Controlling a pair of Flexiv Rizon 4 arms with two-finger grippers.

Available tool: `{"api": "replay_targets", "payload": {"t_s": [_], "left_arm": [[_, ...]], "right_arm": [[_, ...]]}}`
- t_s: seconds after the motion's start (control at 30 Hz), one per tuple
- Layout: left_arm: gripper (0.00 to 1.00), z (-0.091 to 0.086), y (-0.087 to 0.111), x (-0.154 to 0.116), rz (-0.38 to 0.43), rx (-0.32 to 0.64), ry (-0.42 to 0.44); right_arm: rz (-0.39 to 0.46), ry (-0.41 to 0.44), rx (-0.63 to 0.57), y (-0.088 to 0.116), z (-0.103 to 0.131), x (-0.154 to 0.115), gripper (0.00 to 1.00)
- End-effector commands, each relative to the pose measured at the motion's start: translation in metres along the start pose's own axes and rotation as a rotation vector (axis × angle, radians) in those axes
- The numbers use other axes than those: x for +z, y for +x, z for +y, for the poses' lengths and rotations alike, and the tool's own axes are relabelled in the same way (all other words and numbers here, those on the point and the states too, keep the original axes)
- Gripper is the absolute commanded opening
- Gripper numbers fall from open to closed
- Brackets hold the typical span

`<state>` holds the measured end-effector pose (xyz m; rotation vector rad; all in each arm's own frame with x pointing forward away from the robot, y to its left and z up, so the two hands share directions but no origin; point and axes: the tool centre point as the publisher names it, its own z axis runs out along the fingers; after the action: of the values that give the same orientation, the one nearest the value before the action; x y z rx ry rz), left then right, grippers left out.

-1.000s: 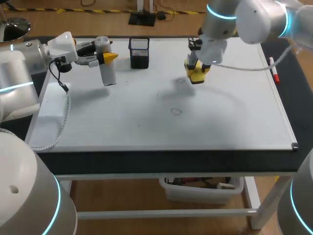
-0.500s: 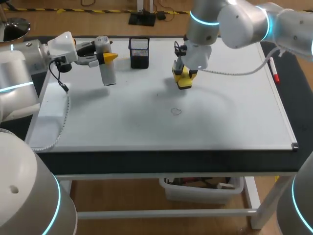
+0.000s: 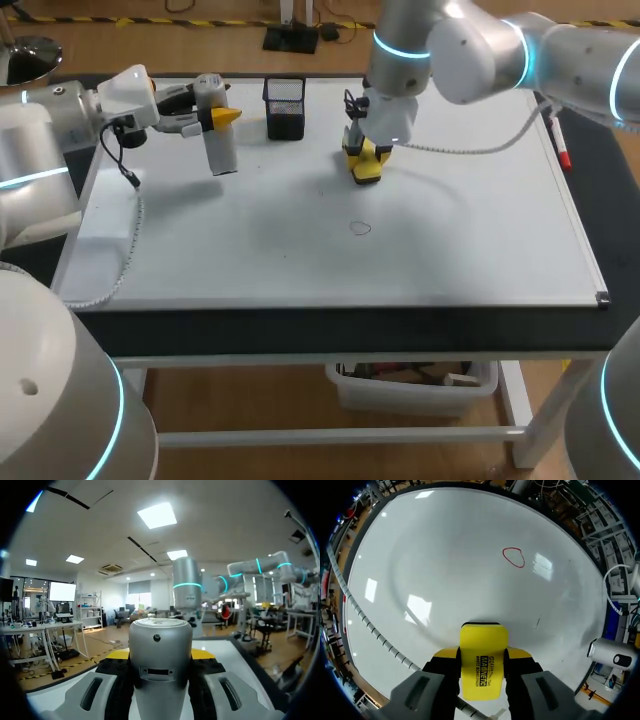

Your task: Pick up the inspection probe, press it on each red-marked spot on the whiteboard one by one, put down the probe, pick up the eraser, and wipe off all the red marks.

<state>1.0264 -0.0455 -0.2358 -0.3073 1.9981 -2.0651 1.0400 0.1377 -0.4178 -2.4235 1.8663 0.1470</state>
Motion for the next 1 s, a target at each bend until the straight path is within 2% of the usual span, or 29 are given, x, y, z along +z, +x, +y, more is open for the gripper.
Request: {"api": "replay_targets", "payload": {"t_s": [0.03,0.4,1.0], "left_arm": [[0.00,-0.001,0.000,0.000,-0.001,0.002,0.002],[0.00,-0.001,0.000,0.000,-0.001,0.002,0.002],[0.00,-0.001,0.000,0.000,-0.001,0.002,0.002]], "right_arm": [[0.006,-0.011,-0.003,0.003,-0.007,0.002,0.00],[0.029,-0.028,0.024,0.021,-0.011,0.009,0.00],[0.053,-0.021,0.140,0.070,-0.020,0.009,0.00]]}}
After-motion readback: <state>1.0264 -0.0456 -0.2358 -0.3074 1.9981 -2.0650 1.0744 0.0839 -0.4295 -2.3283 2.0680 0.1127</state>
